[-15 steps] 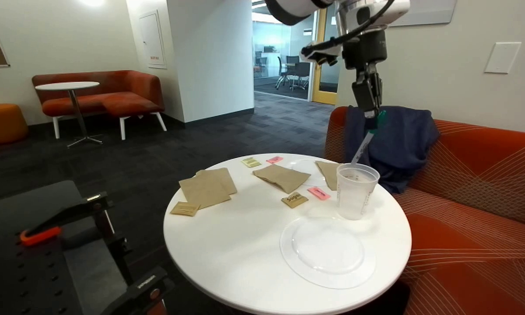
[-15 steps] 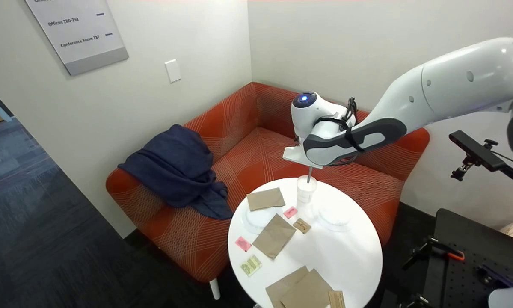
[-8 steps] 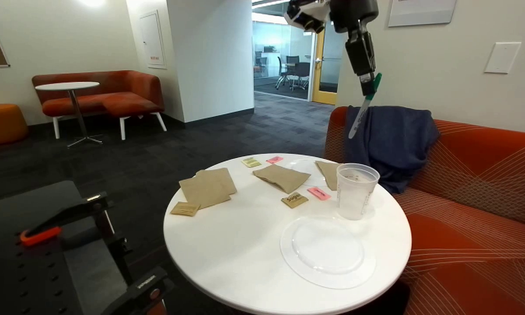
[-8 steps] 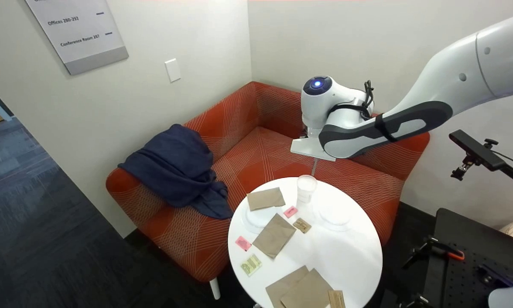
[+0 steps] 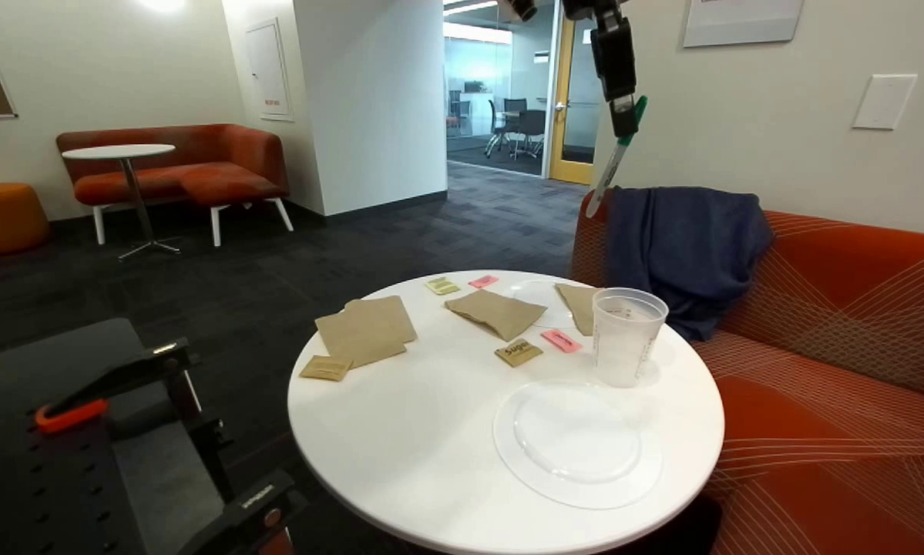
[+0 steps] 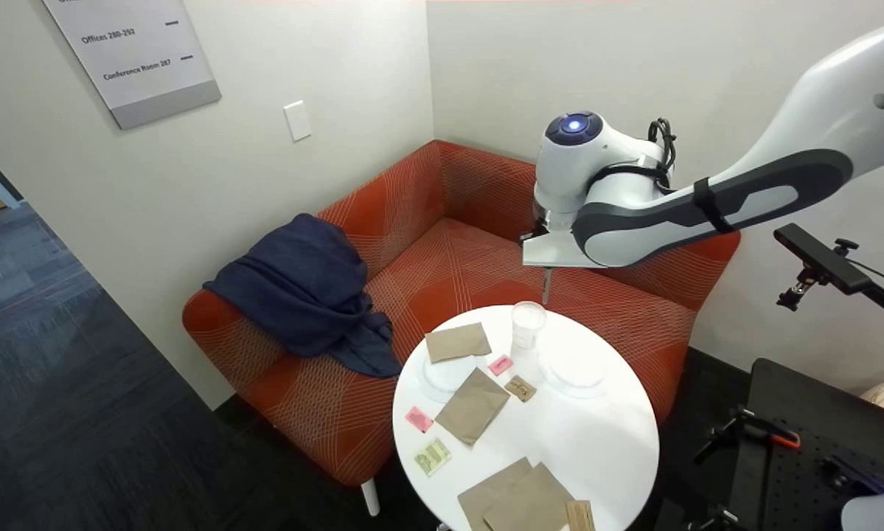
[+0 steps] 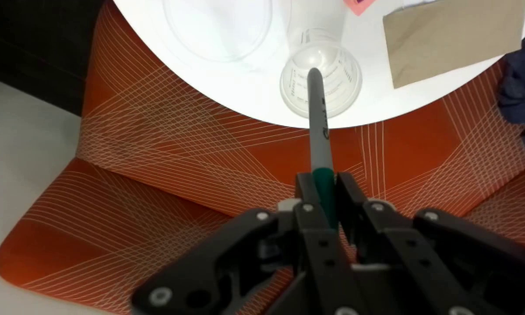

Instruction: Take the pen out of the cup and put it on the table

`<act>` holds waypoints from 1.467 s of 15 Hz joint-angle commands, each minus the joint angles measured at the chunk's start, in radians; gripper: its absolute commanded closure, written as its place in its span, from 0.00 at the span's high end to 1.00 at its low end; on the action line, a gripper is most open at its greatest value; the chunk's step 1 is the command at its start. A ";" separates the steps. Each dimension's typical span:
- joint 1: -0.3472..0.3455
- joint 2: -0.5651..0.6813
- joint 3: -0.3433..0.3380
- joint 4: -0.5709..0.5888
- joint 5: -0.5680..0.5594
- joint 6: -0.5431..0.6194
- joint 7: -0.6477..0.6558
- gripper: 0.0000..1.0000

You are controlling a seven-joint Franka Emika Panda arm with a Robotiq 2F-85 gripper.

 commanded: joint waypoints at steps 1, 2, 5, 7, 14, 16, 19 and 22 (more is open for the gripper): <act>-0.053 -0.063 0.057 -0.057 0.043 0.012 -0.181 0.04; -0.063 -0.062 0.070 -0.053 0.068 0.002 -0.245 0.04; -0.080 -0.049 0.092 -0.038 0.124 -0.025 -0.399 0.04; -0.086 -0.039 0.102 -0.027 0.153 -0.047 -0.500 0.04; -0.082 0.025 0.121 0.041 0.179 -0.174 -0.801 0.04; -0.083 0.046 0.129 0.060 0.178 -0.203 -0.882 0.04; -0.082 0.075 0.141 0.082 0.172 -0.233 -0.981 0.04; -0.077 0.103 0.151 0.095 0.157 -0.237 -1.050 0.04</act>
